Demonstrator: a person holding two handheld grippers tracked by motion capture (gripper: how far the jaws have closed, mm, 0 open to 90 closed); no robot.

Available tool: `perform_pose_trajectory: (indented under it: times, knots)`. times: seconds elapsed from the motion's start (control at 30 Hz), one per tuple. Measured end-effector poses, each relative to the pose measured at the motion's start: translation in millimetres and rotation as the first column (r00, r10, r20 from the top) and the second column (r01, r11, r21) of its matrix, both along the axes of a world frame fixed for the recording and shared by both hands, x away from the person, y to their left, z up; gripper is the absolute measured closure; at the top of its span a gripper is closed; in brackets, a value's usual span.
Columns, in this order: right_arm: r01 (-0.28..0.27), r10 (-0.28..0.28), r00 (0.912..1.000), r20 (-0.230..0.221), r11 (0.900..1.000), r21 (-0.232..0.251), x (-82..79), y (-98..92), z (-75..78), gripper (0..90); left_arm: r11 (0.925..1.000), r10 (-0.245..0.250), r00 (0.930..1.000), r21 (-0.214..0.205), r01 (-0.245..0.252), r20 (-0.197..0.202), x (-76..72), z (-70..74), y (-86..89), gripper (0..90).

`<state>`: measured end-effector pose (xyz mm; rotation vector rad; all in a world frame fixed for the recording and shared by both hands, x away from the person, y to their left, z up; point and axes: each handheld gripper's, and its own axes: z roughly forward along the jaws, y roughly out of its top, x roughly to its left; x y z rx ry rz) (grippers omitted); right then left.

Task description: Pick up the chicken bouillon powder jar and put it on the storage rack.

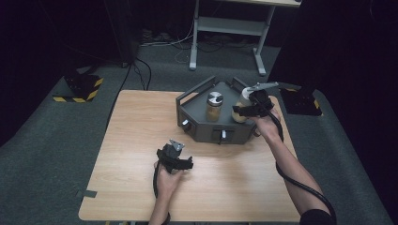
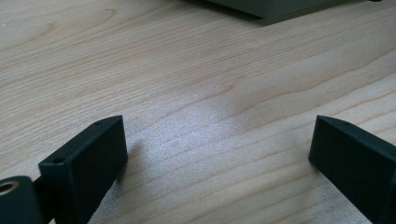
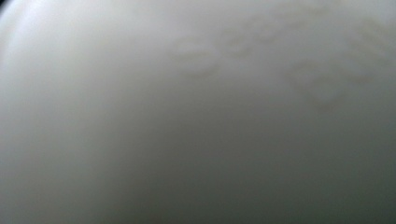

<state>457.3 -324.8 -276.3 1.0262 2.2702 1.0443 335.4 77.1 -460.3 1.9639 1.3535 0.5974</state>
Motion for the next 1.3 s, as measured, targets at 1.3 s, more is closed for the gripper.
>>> perform_pose_trajectory:
  times: [1.3]
  knots:
    - [-0.001, 0.001, 0.9996, -0.028, 1.0000, -0.005, 13.3, 7.5, -9.1, 30.6, 1.0000, 0.000, 1.0000, 0.001, 0.000, -0.001, 0.0, 0.2, -0.1, 4.4]
